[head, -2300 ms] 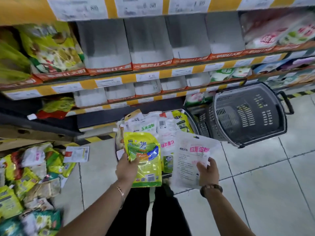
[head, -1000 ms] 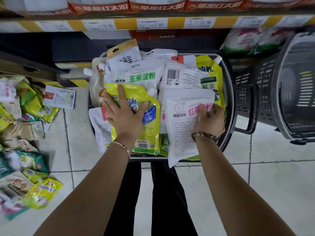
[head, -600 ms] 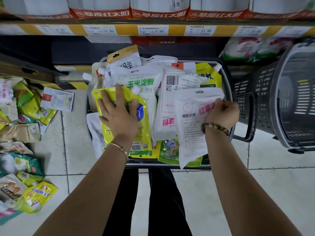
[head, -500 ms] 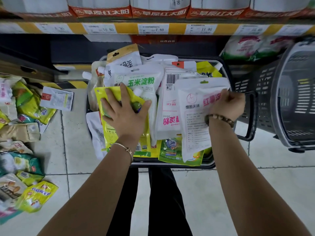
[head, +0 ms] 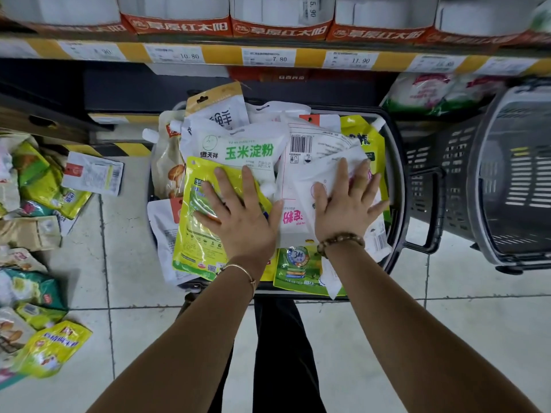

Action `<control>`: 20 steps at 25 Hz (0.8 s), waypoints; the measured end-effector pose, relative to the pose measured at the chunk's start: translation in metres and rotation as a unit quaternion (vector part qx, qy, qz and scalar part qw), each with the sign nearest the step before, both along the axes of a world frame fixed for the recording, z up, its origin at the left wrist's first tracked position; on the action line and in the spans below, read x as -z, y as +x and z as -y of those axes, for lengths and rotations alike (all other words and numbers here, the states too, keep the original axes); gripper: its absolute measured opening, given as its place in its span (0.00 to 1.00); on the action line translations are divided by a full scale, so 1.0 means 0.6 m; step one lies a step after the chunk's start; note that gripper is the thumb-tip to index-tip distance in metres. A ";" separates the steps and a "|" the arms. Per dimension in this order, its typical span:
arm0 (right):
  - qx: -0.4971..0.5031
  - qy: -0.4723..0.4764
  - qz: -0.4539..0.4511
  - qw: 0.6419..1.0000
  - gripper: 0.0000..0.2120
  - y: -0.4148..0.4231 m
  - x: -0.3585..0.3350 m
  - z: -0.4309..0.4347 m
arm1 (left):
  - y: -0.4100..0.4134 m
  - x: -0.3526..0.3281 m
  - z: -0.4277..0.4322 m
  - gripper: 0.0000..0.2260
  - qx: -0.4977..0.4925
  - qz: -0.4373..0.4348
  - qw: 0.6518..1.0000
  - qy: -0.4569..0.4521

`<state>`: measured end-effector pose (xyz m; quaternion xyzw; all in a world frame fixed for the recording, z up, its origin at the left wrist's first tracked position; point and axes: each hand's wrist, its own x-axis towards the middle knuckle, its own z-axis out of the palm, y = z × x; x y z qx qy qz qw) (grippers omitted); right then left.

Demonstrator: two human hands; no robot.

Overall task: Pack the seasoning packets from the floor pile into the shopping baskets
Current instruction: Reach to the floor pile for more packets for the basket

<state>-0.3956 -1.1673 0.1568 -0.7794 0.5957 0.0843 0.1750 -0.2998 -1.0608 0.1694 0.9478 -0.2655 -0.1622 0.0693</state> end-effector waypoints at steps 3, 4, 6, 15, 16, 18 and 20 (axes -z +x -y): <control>0.001 -0.003 -0.016 1.000 0.34 0.005 0.007 -0.009 | -0.005 0.007 0.004 0.33 -0.004 -0.006 1.000 0.012; 0.000 -0.003 -0.020 1.000 0.34 0.005 0.007 -0.010 | -0.005 0.008 0.003 0.33 -0.002 -0.007 1.000 0.012; -0.001 0.007 -0.023 1.000 0.34 0.004 0.006 -0.007 | -0.005 0.004 -0.002 0.34 0.006 -0.009 1.000 0.010; 0.006 0.056 0.042 0.998 0.28 -0.015 -0.035 -0.035 | 0.020 -0.030 -0.056 0.36 -0.055 -0.121 0.984 -0.120; 0.003 0.058 0.048 0.997 0.28 -0.016 -0.041 -0.042 | 0.022 -0.031 -0.065 0.36 -0.076 -0.121 0.980 -0.136; -0.007 0.061 0.058 0.996 0.28 -0.018 -0.050 -0.051 | 0.028 -0.029 -0.083 0.36 -0.115 -0.128 0.973 -0.151; -0.012 0.062 0.068 0.996 0.29 -0.016 -0.054 -0.057 | 0.033 -0.024 -0.097 0.38 -0.139 -0.145 0.969 -0.142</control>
